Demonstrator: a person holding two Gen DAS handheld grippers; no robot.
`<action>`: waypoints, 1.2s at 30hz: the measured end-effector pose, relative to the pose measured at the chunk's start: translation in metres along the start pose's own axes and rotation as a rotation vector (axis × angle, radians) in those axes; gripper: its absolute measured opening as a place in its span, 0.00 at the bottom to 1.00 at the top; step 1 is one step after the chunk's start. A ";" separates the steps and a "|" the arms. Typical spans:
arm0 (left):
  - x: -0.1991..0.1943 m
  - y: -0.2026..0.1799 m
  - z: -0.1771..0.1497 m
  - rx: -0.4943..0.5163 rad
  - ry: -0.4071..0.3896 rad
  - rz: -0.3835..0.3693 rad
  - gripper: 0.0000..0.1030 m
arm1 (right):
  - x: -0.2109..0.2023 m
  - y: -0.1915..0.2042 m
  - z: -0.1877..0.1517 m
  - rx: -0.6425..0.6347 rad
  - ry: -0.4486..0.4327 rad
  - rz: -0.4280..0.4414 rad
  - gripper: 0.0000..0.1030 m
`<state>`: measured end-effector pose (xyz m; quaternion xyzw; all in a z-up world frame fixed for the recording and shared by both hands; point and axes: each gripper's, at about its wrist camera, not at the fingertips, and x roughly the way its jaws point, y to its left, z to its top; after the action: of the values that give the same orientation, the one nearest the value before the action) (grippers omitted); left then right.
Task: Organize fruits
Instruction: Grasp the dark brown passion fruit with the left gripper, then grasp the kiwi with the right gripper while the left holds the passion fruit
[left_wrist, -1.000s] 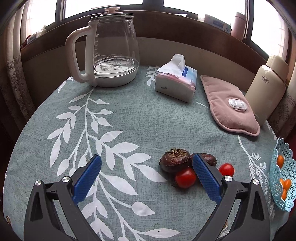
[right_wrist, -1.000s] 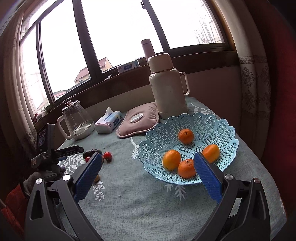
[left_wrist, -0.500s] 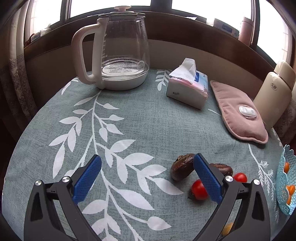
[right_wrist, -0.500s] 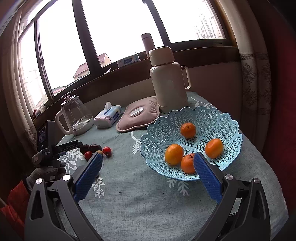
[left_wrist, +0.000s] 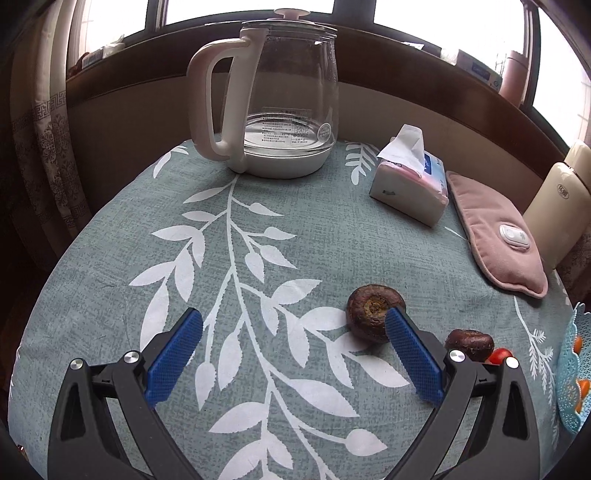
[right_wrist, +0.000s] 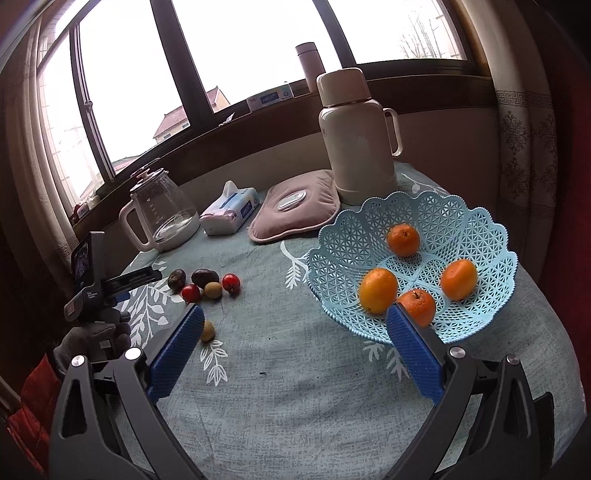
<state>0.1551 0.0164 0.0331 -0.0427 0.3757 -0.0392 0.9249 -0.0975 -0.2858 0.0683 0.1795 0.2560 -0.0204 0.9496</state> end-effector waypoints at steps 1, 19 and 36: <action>0.002 -0.004 0.000 0.010 0.003 -0.008 0.95 | 0.000 0.001 0.000 -0.004 0.004 -0.001 0.97; 0.038 -0.031 0.006 0.051 0.098 -0.108 0.70 | 0.020 0.024 -0.006 -0.057 0.072 -0.012 0.97; -0.007 -0.016 0.008 -0.012 -0.016 -0.218 0.41 | 0.051 0.064 -0.017 -0.148 0.165 0.017 0.97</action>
<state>0.1554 0.0017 0.0457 -0.0892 0.3619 -0.1368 0.9178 -0.0529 -0.2171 0.0511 0.1123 0.3327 0.0214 0.9361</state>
